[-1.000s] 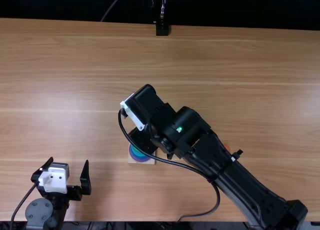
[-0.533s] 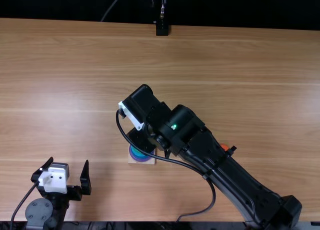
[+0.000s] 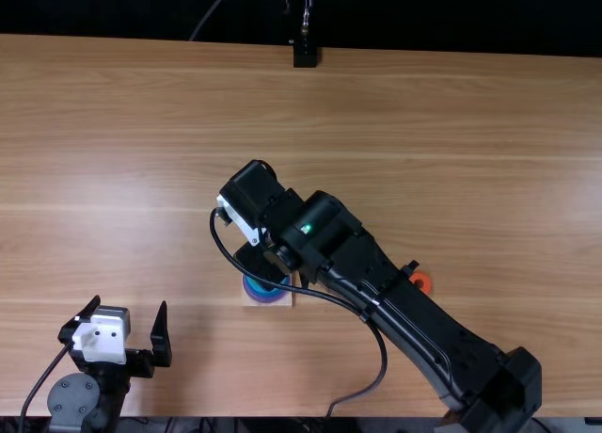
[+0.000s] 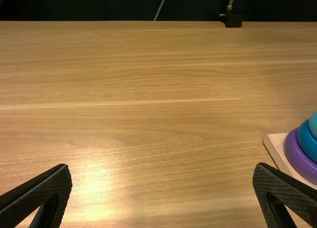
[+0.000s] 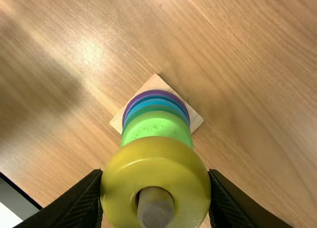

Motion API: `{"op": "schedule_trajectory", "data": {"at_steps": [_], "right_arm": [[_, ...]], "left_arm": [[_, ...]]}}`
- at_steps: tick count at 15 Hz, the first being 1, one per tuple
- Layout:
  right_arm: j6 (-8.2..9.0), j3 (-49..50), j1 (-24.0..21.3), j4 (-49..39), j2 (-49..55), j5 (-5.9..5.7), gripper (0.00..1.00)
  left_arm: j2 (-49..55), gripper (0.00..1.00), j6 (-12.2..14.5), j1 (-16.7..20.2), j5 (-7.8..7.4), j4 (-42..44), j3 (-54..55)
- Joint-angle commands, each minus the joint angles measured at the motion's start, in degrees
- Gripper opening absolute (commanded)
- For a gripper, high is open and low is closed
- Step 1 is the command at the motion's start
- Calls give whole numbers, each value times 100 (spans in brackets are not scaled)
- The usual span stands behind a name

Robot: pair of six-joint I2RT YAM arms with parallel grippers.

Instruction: Build the Hanoi tower: stack the rings onto the peg from bottom to top in this color order: purple, dark blue, light blue, dark green, light green, yellow, orange.

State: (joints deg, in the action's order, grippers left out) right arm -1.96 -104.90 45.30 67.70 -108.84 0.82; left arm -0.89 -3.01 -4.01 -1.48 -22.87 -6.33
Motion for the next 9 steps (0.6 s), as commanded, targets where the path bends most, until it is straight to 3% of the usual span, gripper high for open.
{"op": "schedule_trajectory", "data": {"at_steps": [1,2,9], "right_arm": [[16,-83,40,-25,12,-19,69],[6,-74,32,-3,12,-29,100],[27,-514,-12,-35,73,-50,100]], "left_arm": [[89,100,69,67,21,-423,633],[89,100,69,67,21,-423,633],[89,100,69,67,21,-423,633]]}}
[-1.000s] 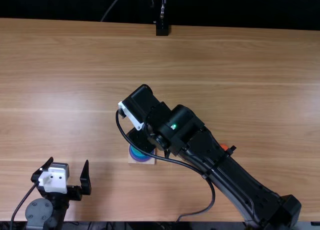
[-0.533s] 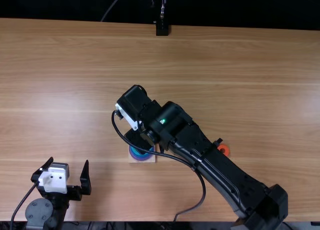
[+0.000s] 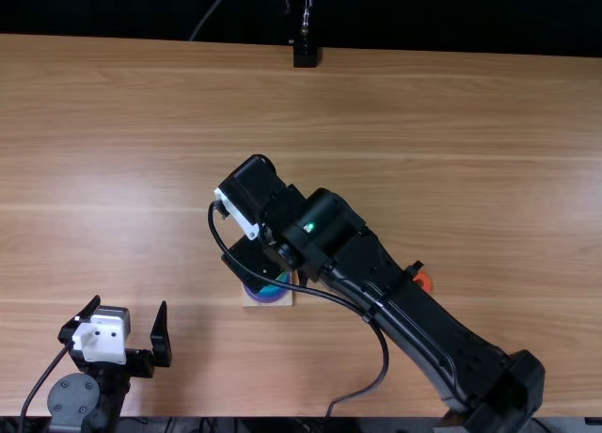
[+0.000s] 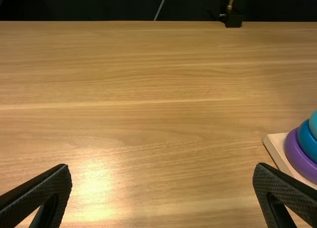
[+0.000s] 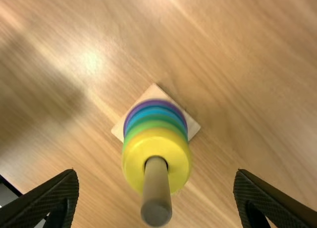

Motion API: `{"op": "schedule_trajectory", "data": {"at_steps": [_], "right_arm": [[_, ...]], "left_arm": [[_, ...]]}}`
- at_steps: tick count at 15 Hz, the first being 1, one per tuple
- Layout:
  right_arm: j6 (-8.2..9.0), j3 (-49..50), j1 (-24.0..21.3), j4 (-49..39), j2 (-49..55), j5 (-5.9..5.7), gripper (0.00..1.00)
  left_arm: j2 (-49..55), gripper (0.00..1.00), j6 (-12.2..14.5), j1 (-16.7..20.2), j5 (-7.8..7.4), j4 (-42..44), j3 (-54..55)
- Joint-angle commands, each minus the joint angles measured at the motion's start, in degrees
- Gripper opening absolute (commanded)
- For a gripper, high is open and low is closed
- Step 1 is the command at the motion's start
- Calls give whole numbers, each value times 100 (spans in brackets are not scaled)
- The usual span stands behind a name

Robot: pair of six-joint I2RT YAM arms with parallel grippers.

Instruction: Build the Hanoi tower: stack the rings onto the peg from bottom to top in this color order: purple, dark blue, light blue, dark green, light green, yellow, orange.

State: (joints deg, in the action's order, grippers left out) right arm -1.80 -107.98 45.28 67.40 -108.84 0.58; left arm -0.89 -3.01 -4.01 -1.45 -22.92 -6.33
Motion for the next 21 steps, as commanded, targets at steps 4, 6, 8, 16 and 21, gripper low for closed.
{"op": "schedule_trajectory", "data": {"at_steps": [4,6,8,16,21], "right_arm": [[1077,-205,-362,-15,91,-26,100],[1562,260,-784,-331,495,-26,100],[1573,1069,-1109,-922,1049,-47,100],[1478,3978,-2462,-1386,2279,-37,100],[1309,5156,-2998,-2494,2622,-47,100]], "left_arm": [[89,100,69,67,19,-419,633],[89,100,69,67,19,-419,633],[89,100,69,67,19,-419,633],[89,100,69,67,19,-419,633],[89,100,69,67,19,-419,633]]}}
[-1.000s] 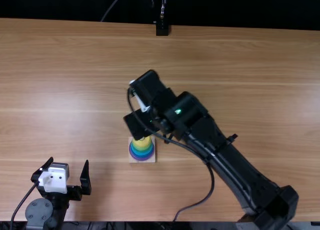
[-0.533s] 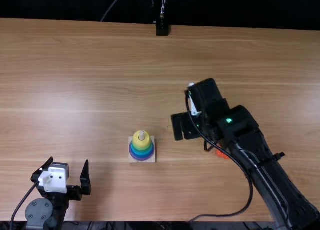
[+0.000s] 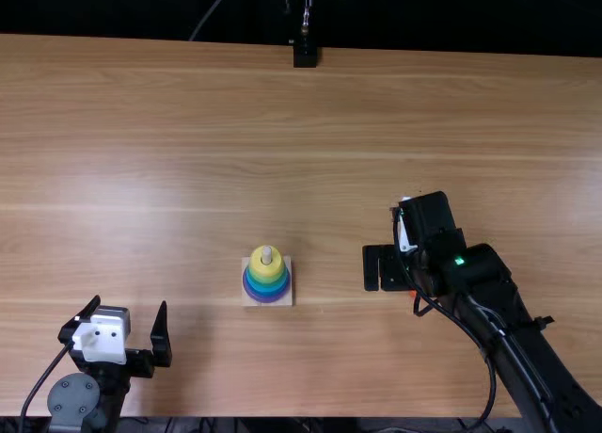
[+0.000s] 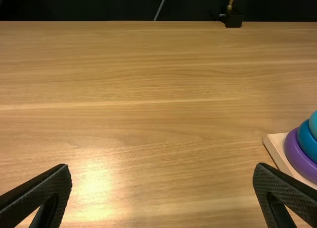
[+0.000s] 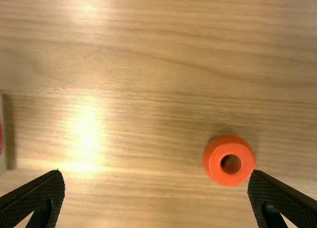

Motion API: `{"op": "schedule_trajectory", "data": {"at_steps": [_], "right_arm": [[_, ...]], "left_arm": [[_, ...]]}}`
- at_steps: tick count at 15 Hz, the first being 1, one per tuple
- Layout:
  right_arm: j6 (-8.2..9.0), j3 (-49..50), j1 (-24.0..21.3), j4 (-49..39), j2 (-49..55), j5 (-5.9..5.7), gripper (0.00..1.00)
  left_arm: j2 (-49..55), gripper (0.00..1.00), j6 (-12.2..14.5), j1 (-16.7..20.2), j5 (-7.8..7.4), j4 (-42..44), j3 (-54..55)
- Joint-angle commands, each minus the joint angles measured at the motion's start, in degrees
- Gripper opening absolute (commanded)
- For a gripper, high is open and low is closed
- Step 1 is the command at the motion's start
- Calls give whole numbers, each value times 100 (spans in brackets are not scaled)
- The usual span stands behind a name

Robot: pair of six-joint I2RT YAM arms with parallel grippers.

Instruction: Build the Hanoi tower: stack the rings onto the peg from bottom to top in this color order: purple, dark blue, light blue, dark green, light green, yellow, orange.

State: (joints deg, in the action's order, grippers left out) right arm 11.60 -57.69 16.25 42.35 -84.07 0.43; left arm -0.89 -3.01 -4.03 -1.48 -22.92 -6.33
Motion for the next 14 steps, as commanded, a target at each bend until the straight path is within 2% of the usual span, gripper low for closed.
{"op": "schedule_trajectory", "data": {"at_steps": [1,2,3,7,14], "right_arm": [[-263,267,-219,-115,146,-43,100],[-432,373,-333,-189,146,-53,100],[-495,399,-474,-200,128,-43,100],[-516,399,-913,-200,-153,-53,100],[-527,399,-896,-126,-812,-53,100]], "left_arm": [[89,100,69,69,21,-419,633],[89,100,69,69,21,-419,633],[89,100,69,69,21,-419,633],[89,100,69,69,21,-419,633],[89,100,69,69,21,-419,633]]}}
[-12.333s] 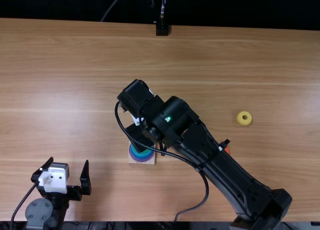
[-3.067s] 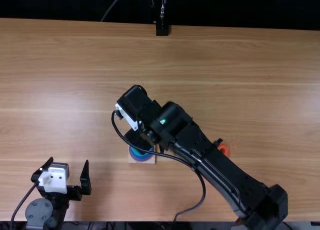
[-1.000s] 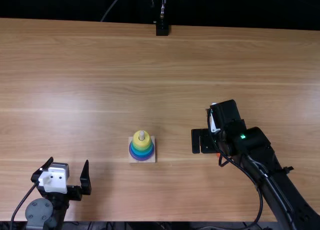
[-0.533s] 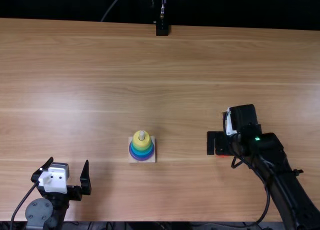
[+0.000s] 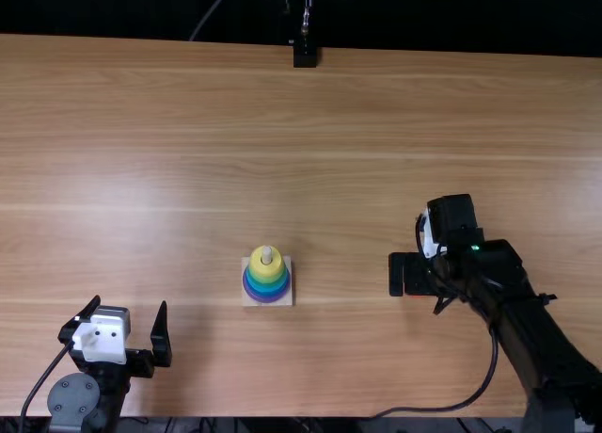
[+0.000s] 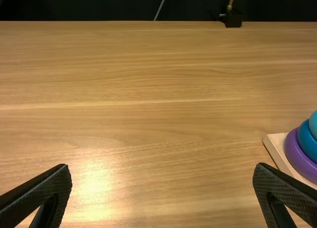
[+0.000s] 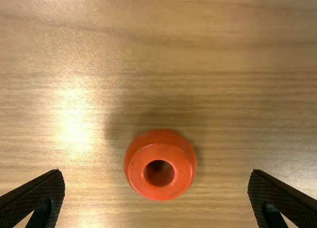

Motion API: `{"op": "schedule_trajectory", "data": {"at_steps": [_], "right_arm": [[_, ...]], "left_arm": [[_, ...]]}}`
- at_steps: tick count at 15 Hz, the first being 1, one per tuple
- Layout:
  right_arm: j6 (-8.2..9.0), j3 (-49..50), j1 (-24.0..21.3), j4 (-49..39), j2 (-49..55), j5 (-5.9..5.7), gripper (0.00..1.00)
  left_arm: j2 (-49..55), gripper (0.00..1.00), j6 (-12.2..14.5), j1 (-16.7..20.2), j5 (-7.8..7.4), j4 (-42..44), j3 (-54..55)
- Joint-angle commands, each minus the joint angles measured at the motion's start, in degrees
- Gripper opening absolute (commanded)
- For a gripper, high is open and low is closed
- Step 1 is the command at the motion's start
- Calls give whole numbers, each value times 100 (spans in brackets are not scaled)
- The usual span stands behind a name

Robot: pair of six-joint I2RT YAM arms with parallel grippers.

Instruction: Build the Hanoi tower: stack the rings onto the peg from bottom to top in this color order: purple, dark blue, light blue, dark green, light green, yellow, orange.

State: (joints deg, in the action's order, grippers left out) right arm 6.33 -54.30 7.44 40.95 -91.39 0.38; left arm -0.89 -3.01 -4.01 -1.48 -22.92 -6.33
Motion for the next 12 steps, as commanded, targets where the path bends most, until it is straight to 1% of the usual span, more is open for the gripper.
{"op": "schedule_trajectory", "data": {"at_steps": [1,9,10,11,12], "right_arm": [[0,60,-15,14,-151,-38,100],[21,-19,12,-18,-660,-38,100],[21,-19,12,-18,-669,-38,92],[11,-28,12,-60,-660,-49,53],[0,-28,12,-49,-660,-38,25]], "left_arm": [[89,100,69,67,21,-419,633],[89,100,69,67,21,-419,633],[89,100,69,67,21,-419,633],[89,100,69,67,21,-419,633],[89,100,69,67,21,-419,633]]}}
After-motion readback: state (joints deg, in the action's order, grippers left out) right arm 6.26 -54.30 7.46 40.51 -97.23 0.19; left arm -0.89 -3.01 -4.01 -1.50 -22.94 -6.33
